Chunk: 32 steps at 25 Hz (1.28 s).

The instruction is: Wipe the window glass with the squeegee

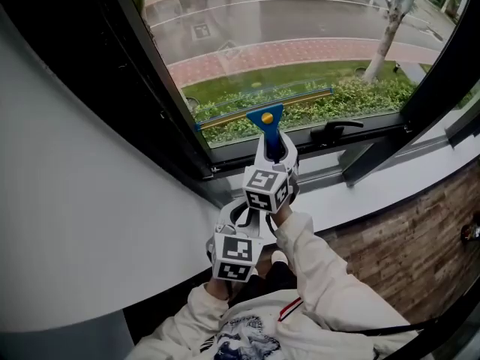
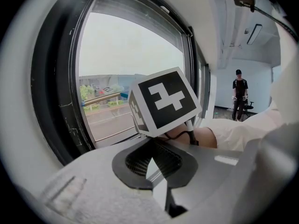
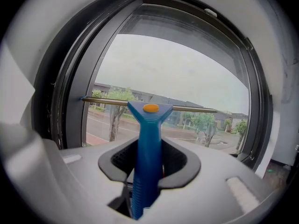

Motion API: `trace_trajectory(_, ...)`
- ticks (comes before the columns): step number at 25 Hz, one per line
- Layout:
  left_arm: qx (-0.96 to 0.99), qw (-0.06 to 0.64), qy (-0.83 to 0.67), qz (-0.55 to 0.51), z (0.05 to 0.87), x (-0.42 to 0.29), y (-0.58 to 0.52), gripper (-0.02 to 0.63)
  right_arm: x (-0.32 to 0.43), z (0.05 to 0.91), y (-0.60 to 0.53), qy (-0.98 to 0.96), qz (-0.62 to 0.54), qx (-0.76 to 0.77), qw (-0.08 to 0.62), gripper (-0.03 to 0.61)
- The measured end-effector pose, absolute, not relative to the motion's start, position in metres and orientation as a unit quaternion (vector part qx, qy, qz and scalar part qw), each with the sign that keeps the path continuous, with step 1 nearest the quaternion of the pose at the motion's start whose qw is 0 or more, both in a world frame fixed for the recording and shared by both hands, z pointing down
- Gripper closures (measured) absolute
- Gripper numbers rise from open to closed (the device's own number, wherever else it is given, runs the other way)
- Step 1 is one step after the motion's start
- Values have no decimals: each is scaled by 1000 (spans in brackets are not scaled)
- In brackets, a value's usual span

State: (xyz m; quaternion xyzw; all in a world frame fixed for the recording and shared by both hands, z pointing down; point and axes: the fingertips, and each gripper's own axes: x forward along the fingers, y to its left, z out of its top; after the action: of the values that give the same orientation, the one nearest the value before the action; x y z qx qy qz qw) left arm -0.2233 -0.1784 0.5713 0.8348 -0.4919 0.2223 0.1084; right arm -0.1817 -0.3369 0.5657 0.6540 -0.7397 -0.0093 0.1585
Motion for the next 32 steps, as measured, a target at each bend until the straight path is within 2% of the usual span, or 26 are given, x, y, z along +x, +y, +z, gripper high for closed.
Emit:
trace_trajectory(10,829,140,-487,237,603,-225,-170,614,-184,620,-332,-741,28,639,203,445)
trace_trajectory(32,824,161,-491,234,613,-237,-158,614,-181,665,-319,-741,107,610,260,448)
